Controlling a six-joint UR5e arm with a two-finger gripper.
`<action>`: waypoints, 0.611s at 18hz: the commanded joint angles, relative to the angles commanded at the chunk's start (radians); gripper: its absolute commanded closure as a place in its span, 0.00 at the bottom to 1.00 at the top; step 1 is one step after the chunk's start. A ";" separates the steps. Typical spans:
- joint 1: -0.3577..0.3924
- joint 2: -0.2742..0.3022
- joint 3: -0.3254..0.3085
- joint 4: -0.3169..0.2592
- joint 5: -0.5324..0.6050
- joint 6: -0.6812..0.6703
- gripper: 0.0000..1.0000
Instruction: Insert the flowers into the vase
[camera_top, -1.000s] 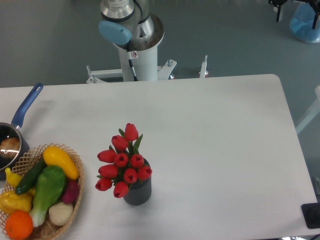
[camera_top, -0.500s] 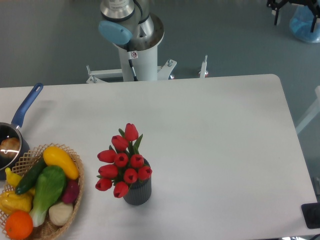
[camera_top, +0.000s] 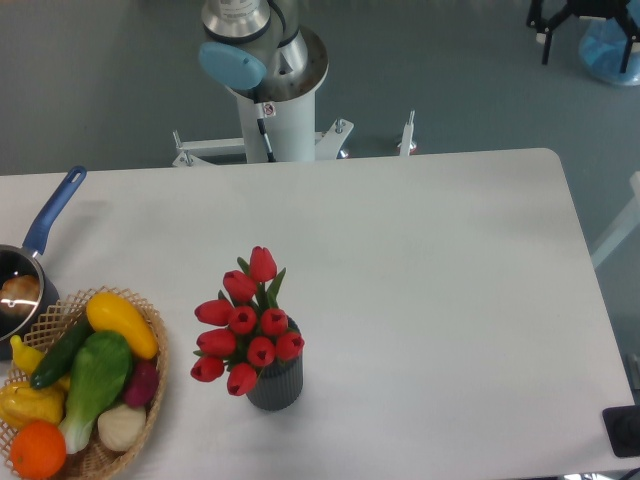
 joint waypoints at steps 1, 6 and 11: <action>0.000 0.002 -0.005 0.003 0.000 -0.011 0.00; -0.002 0.003 -0.014 0.005 -0.081 -0.103 0.00; -0.005 -0.002 -0.020 0.005 -0.175 -0.210 0.00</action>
